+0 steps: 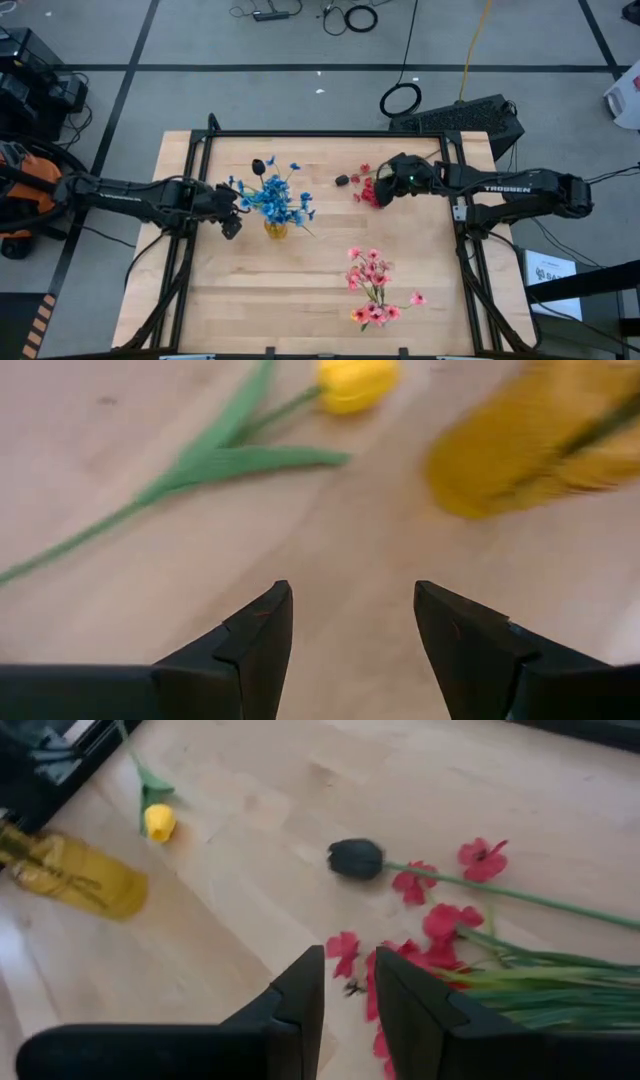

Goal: Sort flowers into vase by color
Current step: Put the red flowers into the transparent vase

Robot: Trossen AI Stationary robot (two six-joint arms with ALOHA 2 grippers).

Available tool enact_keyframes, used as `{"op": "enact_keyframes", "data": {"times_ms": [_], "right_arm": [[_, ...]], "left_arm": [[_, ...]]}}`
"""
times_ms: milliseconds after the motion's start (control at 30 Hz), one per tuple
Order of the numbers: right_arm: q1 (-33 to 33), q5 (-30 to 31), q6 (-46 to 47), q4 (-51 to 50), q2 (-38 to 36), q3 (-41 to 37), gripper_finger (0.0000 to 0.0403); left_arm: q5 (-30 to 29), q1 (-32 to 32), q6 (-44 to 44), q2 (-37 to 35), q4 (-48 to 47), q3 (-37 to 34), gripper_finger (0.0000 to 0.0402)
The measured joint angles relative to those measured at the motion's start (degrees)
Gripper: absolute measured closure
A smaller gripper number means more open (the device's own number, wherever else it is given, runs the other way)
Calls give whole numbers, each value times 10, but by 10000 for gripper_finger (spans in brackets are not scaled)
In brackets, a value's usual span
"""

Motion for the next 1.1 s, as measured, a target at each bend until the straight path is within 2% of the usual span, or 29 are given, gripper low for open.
{"op": "enact_keyframes", "data": {"times_ms": [200,300,400,633,833,1000,1100], "right_arm": [[-104,-93,-64,-2,16,0,319],[-149,-133,-130,-34,47,23,319],[-179,-146,-226,-106,99,72,319],[-200,-138,-544,-305,243,214,319],[-197,-101,-754,-371,319,234,319],[-198,-35,-829,-383,358,234,319],[-202,-21,-854,-369,375,234,319]], "left_arm": [[7,-77,-61,0,27,1,188],[-13,-116,-112,0,27,1,188],[-33,-144,-153,0,27,1,188],[-39,-160,-185,0,29,1,188],[-39,-160,-239,0,31,1,188],[-42,-160,-260,1,34,1,188],[-54,-160,-260,1,45,1,187]]}}
